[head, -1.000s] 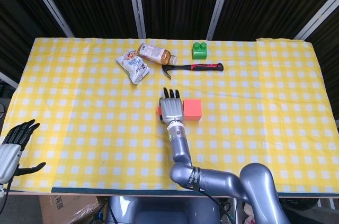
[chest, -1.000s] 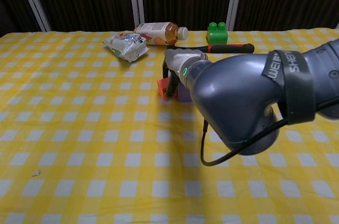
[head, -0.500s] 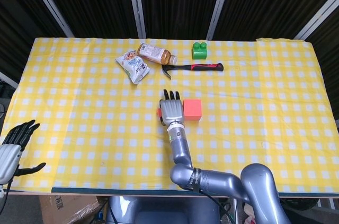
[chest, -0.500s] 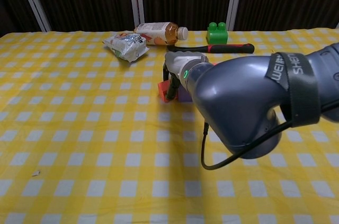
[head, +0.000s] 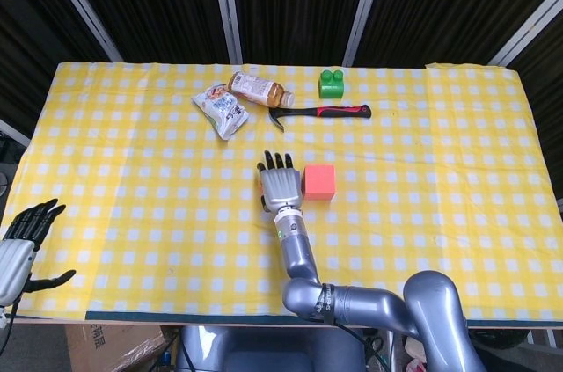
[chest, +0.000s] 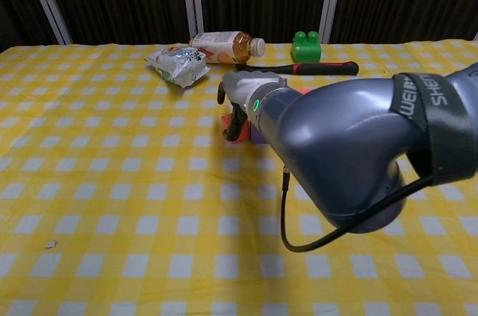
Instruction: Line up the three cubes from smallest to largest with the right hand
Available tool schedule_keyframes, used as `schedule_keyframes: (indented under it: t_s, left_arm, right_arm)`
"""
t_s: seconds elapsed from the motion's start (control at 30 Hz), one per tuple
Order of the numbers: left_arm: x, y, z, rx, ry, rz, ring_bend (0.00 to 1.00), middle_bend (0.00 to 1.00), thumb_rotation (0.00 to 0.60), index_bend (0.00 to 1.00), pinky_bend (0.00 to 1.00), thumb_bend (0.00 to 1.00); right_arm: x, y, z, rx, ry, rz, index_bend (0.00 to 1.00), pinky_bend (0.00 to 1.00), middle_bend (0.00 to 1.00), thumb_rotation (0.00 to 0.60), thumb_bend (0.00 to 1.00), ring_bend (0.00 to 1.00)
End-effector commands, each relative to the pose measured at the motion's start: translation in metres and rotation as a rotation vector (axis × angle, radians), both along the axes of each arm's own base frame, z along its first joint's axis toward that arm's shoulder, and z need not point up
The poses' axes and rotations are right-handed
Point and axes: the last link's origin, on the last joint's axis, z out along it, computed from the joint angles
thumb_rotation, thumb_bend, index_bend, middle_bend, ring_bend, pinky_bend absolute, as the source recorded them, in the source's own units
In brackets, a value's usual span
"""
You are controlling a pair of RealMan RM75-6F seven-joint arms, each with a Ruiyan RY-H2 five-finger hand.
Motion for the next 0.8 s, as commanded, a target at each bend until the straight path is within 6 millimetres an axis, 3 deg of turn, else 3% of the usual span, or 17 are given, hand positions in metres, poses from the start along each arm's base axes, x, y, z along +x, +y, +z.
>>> schedule_keyframes:
  t_s: [0.03, 0.27, 0.8]
  left_arm:
    - [0.000, 0.000, 0.000, 0.000, 0.000, -0.001, 0.00, 0.00, 0.600, 0.00, 0.04, 0.05]
    - [0.001, -0.001, 0.000, -0.001, -0.001, 0.001, 0.00, 0.00, 0.600, 0.00, 0.04, 0.05]
    - [0.001, -0.001, -0.001, -0.002, 0.003, 0.008, 0.00, 0.00, 0.600, 0.00, 0.04, 0.05]
  right_arm:
    - [0.004, 0.009, 0.002, 0.012, 0.008, 0.034, 0.21, 0.00, 0.01, 0.600, 0.48, 0.00]
    - [0.008, 0.026, 0.004, 0.043, 0.023, 0.086, 0.21, 0.00, 0.00, 0.600, 0.66, 0.00]
    - [-0.004, 0.034, 0.002, 0.064, 0.040, 0.084, 0.23, 0.00, 0.00, 0.600, 0.67, 0.00]
